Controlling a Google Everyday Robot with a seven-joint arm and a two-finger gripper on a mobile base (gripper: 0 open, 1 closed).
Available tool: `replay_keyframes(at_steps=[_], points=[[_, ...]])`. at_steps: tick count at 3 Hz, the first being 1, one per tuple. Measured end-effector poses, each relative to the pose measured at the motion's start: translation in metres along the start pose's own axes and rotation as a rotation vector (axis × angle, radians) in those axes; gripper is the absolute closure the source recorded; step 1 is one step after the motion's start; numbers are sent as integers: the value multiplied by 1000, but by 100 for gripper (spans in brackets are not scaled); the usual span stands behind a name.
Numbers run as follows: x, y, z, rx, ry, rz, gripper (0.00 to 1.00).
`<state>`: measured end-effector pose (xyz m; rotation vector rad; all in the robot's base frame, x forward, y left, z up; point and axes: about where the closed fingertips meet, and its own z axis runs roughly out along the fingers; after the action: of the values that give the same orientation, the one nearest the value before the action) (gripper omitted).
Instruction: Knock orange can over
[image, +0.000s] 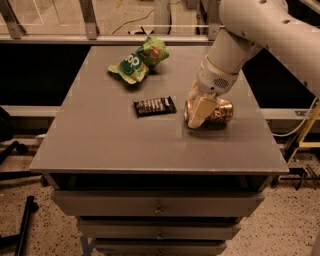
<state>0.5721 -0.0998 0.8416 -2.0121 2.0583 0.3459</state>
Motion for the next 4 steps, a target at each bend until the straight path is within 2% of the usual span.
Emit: replay_keyframes(at_steps=[1, 2, 3, 4], points=[[-1, -1, 1, 1, -1, -1, 0], [0, -1, 0, 6, 7, 1, 0], [6, 1, -13, 52, 74, 12, 0], [26, 14, -47, 139, 182, 61, 0]])
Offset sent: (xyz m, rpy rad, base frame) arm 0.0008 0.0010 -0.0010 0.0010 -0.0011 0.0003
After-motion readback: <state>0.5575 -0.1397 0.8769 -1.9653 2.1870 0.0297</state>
